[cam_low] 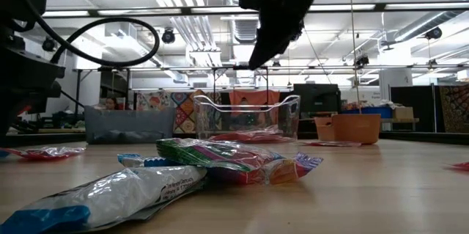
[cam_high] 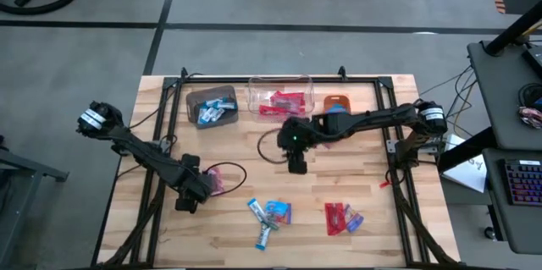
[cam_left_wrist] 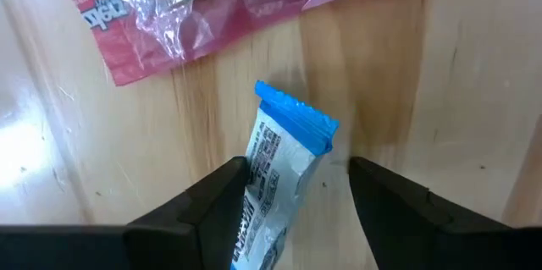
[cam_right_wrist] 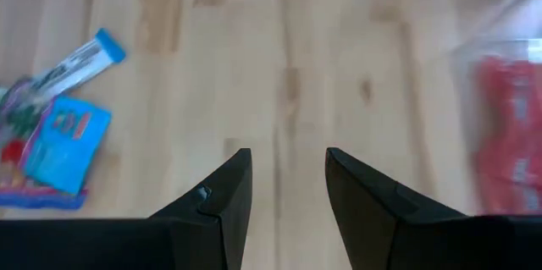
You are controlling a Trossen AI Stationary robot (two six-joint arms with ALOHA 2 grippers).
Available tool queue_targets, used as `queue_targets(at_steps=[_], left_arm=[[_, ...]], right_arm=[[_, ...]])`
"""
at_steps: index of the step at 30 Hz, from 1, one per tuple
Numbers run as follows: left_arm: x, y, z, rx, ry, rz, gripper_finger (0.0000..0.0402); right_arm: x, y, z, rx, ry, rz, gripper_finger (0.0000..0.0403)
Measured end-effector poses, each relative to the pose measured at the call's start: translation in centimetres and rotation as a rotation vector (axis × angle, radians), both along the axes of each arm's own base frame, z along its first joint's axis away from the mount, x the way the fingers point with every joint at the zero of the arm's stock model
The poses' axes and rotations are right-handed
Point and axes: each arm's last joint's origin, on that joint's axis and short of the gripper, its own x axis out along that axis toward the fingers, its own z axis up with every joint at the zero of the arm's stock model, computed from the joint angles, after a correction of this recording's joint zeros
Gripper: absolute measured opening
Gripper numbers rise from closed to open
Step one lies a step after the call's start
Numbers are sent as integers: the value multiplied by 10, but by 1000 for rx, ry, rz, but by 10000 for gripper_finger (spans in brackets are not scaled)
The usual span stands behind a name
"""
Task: Sort candy
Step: Put the white chocolate into the black bin
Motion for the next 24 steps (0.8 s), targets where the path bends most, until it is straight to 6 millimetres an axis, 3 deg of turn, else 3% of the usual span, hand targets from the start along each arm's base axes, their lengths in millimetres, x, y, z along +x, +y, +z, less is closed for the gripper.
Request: queue_targets(at_steps=[7, 11, 19, 24], left_arm=[[0, 0, -1, -4, -3, 0, 182], [0, 0, -1, -12, -5, 0, 144], [0, 0, -1, -6, -9, 10, 25], [3, -2, 6, -21, -38, 12, 19]], right_arm=[[-4, 34, -17, 17, -8, 36, 144], [-6, 50, -23, -5, -21, 34, 144], [-9, 75, -34, -34, -108, 19, 144], [-10, 83, -38, -34, -153, 29, 144]])
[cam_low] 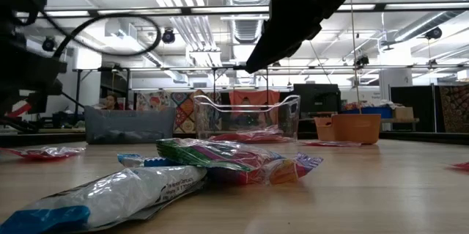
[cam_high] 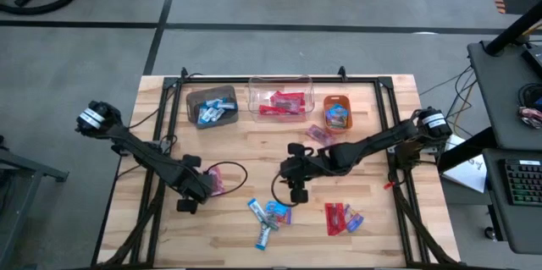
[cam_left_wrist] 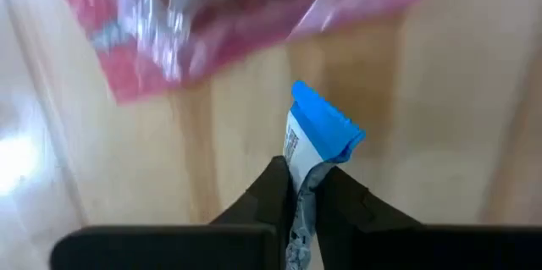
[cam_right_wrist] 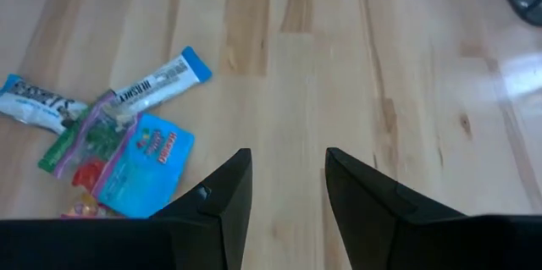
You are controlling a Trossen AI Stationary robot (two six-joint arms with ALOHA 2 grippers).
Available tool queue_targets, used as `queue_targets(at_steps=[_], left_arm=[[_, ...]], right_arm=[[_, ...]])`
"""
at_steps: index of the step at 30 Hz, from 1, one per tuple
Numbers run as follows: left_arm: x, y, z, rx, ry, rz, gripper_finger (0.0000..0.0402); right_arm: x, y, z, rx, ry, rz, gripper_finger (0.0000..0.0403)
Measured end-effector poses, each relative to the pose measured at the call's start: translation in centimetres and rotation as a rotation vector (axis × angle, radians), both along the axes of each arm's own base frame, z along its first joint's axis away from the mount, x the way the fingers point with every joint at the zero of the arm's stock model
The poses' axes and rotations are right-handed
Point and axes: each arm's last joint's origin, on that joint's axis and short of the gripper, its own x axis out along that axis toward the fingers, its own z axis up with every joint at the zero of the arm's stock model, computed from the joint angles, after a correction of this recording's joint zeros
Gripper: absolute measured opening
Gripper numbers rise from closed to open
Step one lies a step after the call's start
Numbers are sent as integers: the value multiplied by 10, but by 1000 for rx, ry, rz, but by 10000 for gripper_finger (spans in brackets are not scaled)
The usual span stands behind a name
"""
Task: Sort candy
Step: Put the white chocolate into the black bin
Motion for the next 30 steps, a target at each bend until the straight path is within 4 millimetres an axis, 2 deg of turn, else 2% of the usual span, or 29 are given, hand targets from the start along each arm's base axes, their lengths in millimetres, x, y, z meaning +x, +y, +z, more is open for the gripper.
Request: queue_targets(at_steps=[8, 15, 22, 26, 30], left_arm=[[14, -5, 37, 8, -154, -19, 13], [14, 12, 86, 130, -333, 45, 12], [20, 51, 122, 247, -541, 161, 10], [25, 80, 130, 309, -583, 208, 10], [29, 117, 130, 390, -541, 253, 10]], right_arm=[[-2, 3, -4, -5, -12, 17, 144], [-3, 5, -4, -6, -10, 24, 144], [-10, 14, 6, -4, -35, 55, 144], [-19, 20, 12, 4, -50, 74, 144], [-29, 24, 14, 36, -52, 63, 144]])
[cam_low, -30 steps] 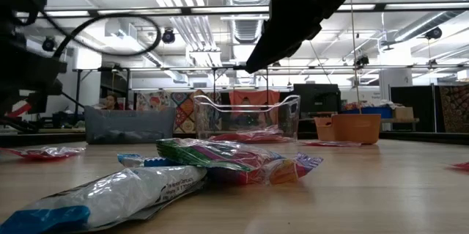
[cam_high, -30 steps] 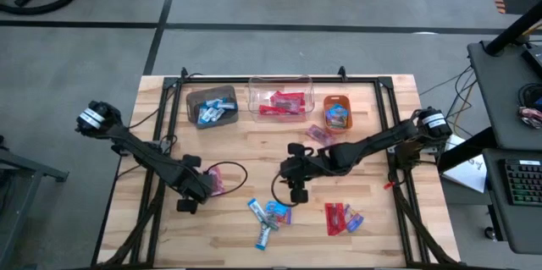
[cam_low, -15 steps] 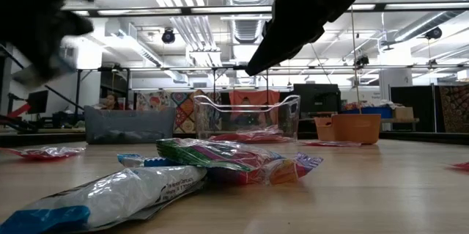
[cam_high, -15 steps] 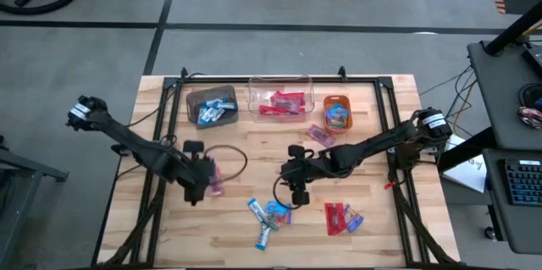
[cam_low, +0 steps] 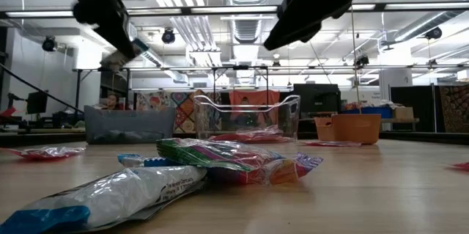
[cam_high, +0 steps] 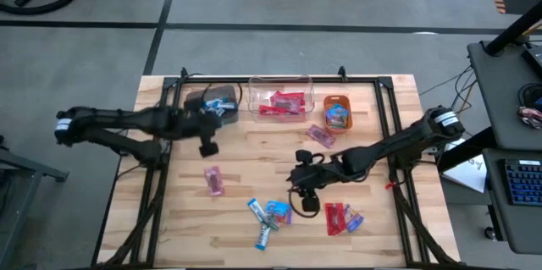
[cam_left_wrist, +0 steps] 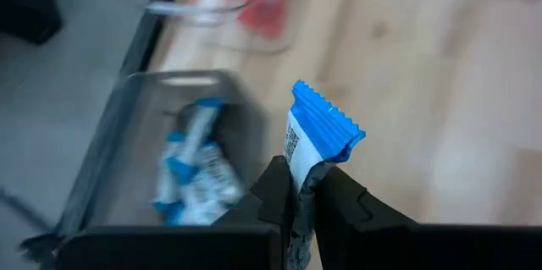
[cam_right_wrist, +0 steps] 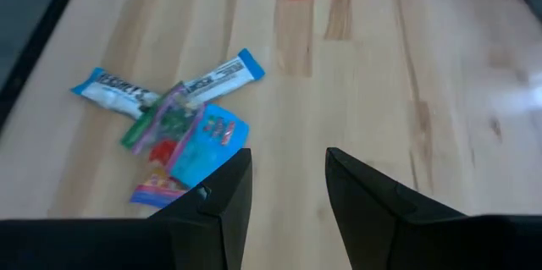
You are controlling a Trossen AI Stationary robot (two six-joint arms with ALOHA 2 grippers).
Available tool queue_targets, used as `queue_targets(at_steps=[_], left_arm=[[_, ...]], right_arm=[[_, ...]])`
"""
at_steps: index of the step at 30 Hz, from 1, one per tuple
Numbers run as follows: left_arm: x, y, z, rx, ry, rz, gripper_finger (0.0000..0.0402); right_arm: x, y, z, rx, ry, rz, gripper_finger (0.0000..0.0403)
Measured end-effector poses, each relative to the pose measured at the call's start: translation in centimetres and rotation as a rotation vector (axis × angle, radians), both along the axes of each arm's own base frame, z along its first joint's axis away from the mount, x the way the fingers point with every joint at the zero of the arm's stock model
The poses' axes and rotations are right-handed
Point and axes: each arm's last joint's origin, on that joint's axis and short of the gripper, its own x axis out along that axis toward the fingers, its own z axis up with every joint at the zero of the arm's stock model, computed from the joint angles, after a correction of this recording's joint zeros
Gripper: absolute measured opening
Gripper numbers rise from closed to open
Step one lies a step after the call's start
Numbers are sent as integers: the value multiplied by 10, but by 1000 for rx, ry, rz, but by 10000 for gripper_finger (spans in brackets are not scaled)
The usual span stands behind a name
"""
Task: Sort candy
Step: Put the white chocolate into the black bin, then put the blue gummy into the orange bin
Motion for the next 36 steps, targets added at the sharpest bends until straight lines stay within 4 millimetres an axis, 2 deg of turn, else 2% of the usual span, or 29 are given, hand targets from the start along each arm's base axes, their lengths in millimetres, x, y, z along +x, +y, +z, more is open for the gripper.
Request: queue_targets(at_steps=[3, 9, 15, 22, 26, 36], left_arm=[[2, 28, -4, -4, 50, 26, 10], [13, 82, -19, -105, 46, 25, 10], [17, 118, -47, -146, 176, 39, 10], [26, 133, -78, -197, 293, 35, 13], [31, 137, -89, -206, 320, 31, 38], [32, 138, -90, -203, 311, 42, 95]], right_arm=[[-9, 2, 1, 33, -2, -28, 144], [-32, 7, -5, 70, -1, -160, 144], [-47, 16, -13, 104, -9, -273, 144], [-51, 21, -14, 98, -18, -283, 144], [-50, 21, -14, 92, -23, -291, 144], [-50, 21, -14, 91, -23, -290, 144]])
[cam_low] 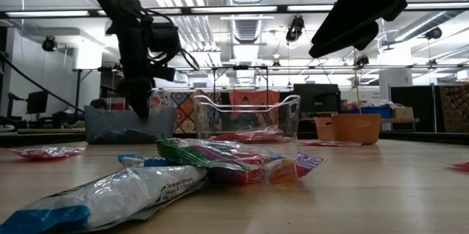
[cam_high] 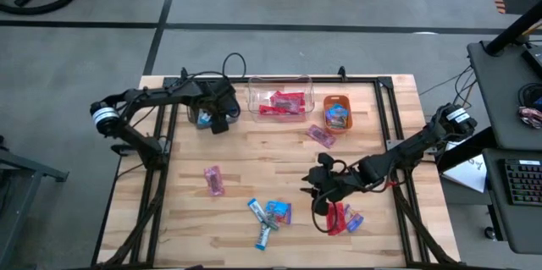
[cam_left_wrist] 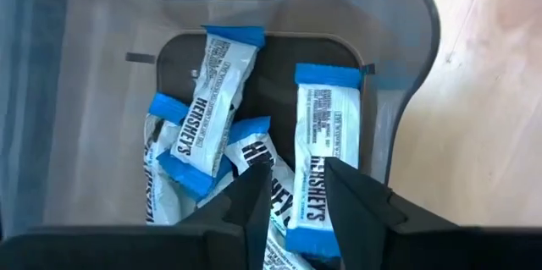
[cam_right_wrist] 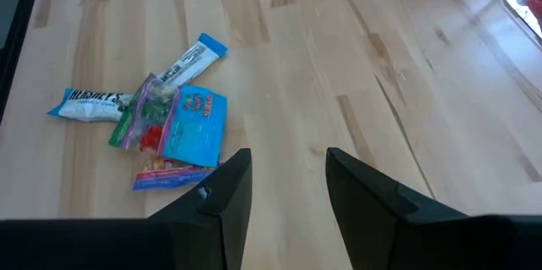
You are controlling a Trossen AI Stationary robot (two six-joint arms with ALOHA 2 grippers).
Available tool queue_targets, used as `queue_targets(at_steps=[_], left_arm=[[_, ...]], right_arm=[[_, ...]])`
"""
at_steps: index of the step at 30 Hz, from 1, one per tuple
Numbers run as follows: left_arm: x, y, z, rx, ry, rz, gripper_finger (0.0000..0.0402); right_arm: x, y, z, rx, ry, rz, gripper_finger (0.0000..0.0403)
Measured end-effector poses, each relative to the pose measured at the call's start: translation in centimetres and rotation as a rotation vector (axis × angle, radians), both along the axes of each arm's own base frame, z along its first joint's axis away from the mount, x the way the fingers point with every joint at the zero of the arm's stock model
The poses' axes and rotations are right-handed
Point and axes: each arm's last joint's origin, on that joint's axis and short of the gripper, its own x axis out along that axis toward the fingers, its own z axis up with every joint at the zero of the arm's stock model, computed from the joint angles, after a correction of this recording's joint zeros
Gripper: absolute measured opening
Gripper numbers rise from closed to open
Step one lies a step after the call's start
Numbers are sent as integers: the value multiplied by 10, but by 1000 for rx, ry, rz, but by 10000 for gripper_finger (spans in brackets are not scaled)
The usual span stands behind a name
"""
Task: Sort candy
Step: Put the blue gummy into the orange bin
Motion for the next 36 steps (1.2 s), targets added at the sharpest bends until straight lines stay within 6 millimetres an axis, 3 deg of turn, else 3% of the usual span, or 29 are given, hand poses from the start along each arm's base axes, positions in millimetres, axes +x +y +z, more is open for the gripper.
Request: queue_targets(at_steps=[12, 19, 26, 31, 36], left_arm=[[-6, -13, 27, 5, -159, 200, 105], [1, -55, 49, 31, -397, 142, 105], [0, -108, 53, -23, -619, 33, 105], [2, -137, 54, -43, -783, -89, 105], [4, -150, 58, 8, -851, -142, 105]], right_arm=[[1, 0, 7, 7, -15, -1, 144], [-1, -2, 22, 17, -45, 3, 144], [-10, -9, 26, 113, -4, -98, 144], [-16, -9, 18, 304, 141, -153, 144], [-21, -1, 6, 553, 388, -95, 144]])
